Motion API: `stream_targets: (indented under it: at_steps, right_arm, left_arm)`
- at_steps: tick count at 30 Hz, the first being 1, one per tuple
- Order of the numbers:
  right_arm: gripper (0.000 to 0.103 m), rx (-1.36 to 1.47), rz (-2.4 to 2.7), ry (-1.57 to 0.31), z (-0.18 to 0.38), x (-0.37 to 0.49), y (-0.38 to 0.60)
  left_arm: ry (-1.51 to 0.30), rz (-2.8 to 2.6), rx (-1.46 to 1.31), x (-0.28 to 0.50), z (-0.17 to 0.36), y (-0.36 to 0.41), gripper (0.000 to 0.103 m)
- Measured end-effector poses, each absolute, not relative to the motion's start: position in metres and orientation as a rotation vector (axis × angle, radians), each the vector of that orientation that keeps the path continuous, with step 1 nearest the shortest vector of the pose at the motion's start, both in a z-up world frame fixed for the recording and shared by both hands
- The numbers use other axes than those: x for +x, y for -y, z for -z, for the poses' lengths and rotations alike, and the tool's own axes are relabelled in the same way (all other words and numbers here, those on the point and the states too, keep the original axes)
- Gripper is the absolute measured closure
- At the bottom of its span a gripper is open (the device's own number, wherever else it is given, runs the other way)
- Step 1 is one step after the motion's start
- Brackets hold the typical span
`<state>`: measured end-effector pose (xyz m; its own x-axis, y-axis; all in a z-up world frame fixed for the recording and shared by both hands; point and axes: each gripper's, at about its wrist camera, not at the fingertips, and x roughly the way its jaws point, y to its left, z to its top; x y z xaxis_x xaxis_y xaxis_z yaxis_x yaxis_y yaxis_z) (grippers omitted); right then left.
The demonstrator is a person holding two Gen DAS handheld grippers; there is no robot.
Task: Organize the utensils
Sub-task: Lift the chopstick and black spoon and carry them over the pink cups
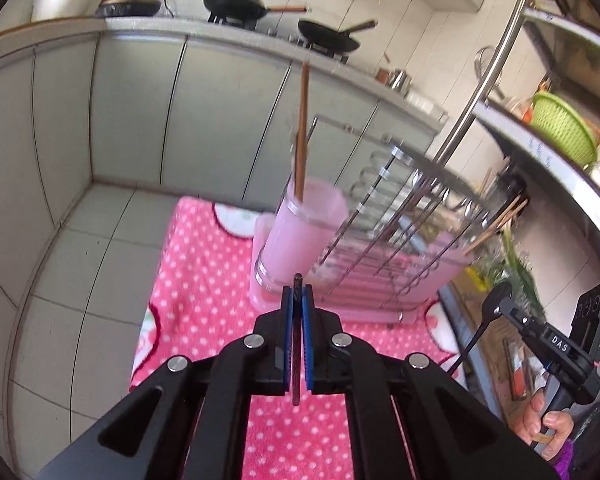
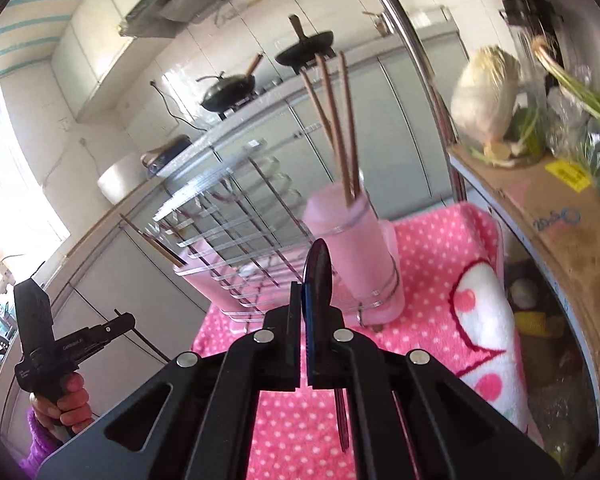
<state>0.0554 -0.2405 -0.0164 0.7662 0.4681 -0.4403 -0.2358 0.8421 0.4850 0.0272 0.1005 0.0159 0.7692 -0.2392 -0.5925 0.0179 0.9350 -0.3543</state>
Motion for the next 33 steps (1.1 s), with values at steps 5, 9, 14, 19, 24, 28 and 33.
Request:
stream_targets:
  at_steps: [5,9,14,19,24,28,33]
  right_arm:
    - [0.101,0.391,-0.431,-0.493,-0.024,0.050,0.238]
    - [0.101,0.367,-0.462,-0.423,-0.059,0.049,0.237]
    - [0.101,0.328,-0.480,-0.319,-0.104,0.051,0.236]
    - [0.101,0.284,-0.464,-0.234,-0.136,0.062,0.235]
    - [0.101,0.228,-0.438,-0.176,-0.151,0.072,0.229]
    - [0.101,0.197,-0.421,-0.161,-0.148,0.086,0.226]
    - [0.101,0.182,-0.410,-0.177,-0.130,0.105,0.223]
  left_arm:
    - [-0.575,0.151,-0.331,0.021,-0.059,-0.100,0.099]
    - [-0.491,0.151,-0.321,0.020,-0.097,-0.100,0.099]
    - [-0.396,0.137,-0.300,0.018,-0.141,-0.098,0.099]
    - [-0.325,0.113,-0.294,0.023,-0.172,-0.097,0.099]
    - [-0.290,0.086,-0.281,0.037,-0.181,-0.094,0.099]
    - [-0.293,0.058,-0.266,0.052,-0.175,-0.091,0.099]
    - [-0.313,0.029,-0.232,0.069,-0.158,-0.085,0.099]
